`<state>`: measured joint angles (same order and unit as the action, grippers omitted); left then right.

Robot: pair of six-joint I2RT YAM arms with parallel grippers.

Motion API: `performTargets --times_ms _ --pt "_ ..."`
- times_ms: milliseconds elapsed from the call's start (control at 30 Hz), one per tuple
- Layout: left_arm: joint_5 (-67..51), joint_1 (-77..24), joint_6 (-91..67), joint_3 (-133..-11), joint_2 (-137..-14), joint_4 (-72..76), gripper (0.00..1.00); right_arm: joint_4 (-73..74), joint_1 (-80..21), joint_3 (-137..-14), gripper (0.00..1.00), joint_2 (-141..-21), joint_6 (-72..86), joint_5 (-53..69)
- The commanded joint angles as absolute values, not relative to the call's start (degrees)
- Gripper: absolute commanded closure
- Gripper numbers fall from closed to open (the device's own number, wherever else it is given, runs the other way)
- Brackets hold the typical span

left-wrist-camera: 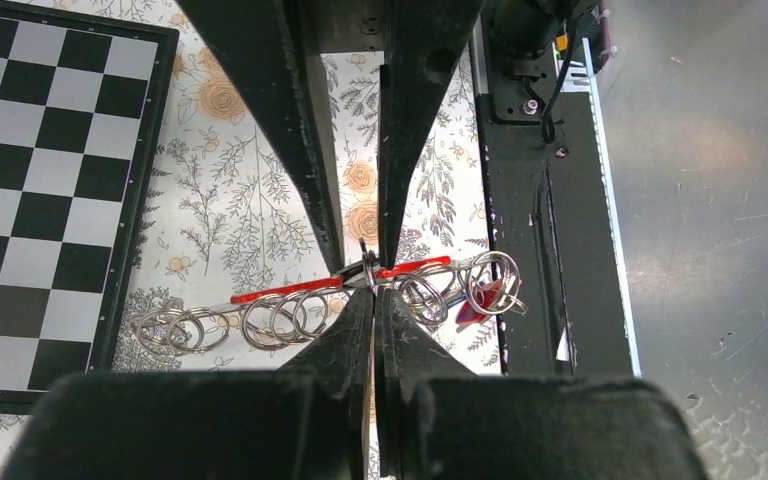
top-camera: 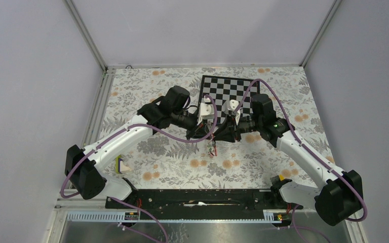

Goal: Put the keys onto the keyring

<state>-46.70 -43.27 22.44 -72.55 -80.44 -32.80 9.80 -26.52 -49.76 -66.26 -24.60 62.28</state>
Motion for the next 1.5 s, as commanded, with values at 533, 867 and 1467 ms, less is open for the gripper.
performTargets --times_ms 533,867,1467 --pt "-50.0 -42.3 21.3 -72.2 -80.0 -27.8 1.00 4.8 -26.7 -50.7 0.88 -66.6 -20.8 65.9" --pt "-49.9 -41.7 20.8 -71.5 -79.2 -27.0 1.00 9.0 -26.7 -52.1 1.00 -66.1 -24.7 62.7" --pt "-45.8 -41.6 24.4 -72.3 -77.8 -26.0 0.65 18.6 -30.8 -58.4 1.00 -67.6 -26.9 52.6"
